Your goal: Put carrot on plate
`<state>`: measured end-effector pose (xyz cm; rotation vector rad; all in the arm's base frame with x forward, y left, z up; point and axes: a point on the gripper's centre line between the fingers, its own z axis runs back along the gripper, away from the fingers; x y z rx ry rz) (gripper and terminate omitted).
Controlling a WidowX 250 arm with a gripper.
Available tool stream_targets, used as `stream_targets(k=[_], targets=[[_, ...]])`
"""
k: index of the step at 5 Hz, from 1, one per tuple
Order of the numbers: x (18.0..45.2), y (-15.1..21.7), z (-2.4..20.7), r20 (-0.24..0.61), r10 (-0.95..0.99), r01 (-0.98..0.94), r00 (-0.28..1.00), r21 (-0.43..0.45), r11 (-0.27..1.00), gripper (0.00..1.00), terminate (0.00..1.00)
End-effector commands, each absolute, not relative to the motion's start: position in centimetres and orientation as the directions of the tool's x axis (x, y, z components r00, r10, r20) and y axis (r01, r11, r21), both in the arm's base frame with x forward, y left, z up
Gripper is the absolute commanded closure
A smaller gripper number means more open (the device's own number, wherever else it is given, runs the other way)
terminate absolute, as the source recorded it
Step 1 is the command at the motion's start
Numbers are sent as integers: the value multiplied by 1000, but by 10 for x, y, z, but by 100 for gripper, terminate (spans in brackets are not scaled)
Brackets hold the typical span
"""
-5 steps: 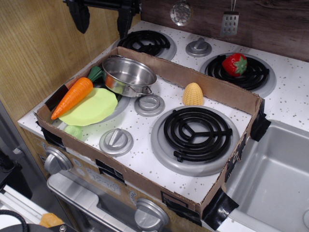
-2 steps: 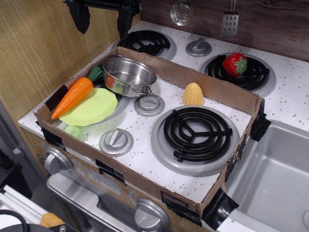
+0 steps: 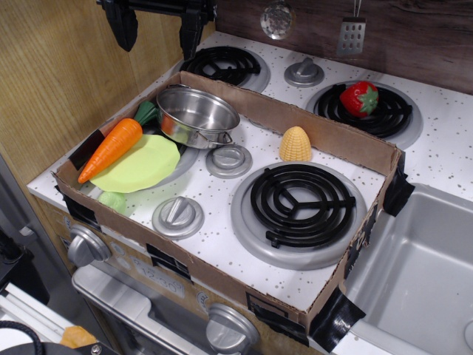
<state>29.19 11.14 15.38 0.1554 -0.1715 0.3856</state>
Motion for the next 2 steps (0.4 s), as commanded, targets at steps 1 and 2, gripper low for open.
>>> stream_targets(k=[1, 2], targets=[[287, 108, 168, 239, 359, -393, 902, 114, 912, 0, 0], [287, 108, 168, 239, 359, -393, 902, 114, 912, 0, 100]])
